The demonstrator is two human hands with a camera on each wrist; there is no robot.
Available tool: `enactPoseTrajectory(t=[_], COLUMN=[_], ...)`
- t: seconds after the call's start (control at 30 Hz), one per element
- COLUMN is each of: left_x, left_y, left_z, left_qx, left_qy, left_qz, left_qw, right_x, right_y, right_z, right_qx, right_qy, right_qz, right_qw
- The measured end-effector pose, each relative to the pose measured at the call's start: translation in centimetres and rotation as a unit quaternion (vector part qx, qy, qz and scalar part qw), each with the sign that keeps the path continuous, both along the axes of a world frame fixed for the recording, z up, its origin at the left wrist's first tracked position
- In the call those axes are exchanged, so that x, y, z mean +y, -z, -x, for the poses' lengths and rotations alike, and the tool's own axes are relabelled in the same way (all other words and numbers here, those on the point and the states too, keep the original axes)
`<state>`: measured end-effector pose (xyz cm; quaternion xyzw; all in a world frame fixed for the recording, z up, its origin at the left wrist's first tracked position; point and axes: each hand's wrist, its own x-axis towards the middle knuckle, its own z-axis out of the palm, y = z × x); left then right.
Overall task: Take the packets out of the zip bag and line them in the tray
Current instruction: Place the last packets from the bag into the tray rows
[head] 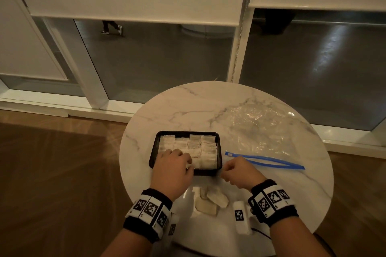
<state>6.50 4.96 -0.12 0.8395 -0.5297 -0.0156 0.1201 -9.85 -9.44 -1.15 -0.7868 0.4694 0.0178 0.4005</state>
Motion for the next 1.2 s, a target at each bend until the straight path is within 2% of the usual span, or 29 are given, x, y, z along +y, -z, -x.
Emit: enactPoseTrajectory(t=[0.07, 0.13, 0.27, 0.43, 0.63, 0.8, 0.97, 1.07, 1.2], left_x=[-0.6, -1.2, -2.0, -2.3, -1.3, -0.6, -0.6, -0.6, -0.5], left_y=[-0.2, 0.0, 1.3, 2.0, 1.5, -0.1, -0.2, -0.2, -0.3], left_z=[1.2, 2.4, 3.7, 4.5, 3.3, 2.5, 2.2, 2.0, 1.8], left_qx=[0.086, 0.142, 0.148, 0.133, 0.143, 0.222, 0.297, 0.336, 0.387], left_qy=[0.041, 0.073, 0.111, 0.122, 0.114, 0.127, 0.094, 0.074, 0.056], left_qz=[0.016, -0.020, -0.118, -0.163, -0.100, -0.042, 0.029, 0.073, 0.110], left_qw=[0.995, 0.987, 0.976, 0.970, 0.978, 0.966, 0.950, 0.936, 0.914], right_x=[0.3, 0.5, 1.2, 2.4, 1.7, 1.1, 0.9, 0.6, 0.6], right_y=[-0.1, -0.1, 0.8, 2.2, 1.3, -1.7, -4.0, -4.1, -3.9], right_z=[-0.1, -0.3, -0.5, -0.9, -0.1, 0.8, 0.9, 0.9, 1.2], right_qx=[0.048, 0.115, 0.232, 0.247, 0.155, -0.039, -0.199, -0.242, -0.253], right_qy=[-0.037, -0.066, -0.092, -0.118, -0.155, -0.143, -0.091, -0.053, -0.042], right_qz=[-0.001, 0.007, 0.028, 0.051, 0.037, -0.008, -0.053, -0.054, -0.036], right_qw=[0.998, 0.991, 0.968, 0.960, 0.975, 0.989, 0.974, 0.967, 0.966])
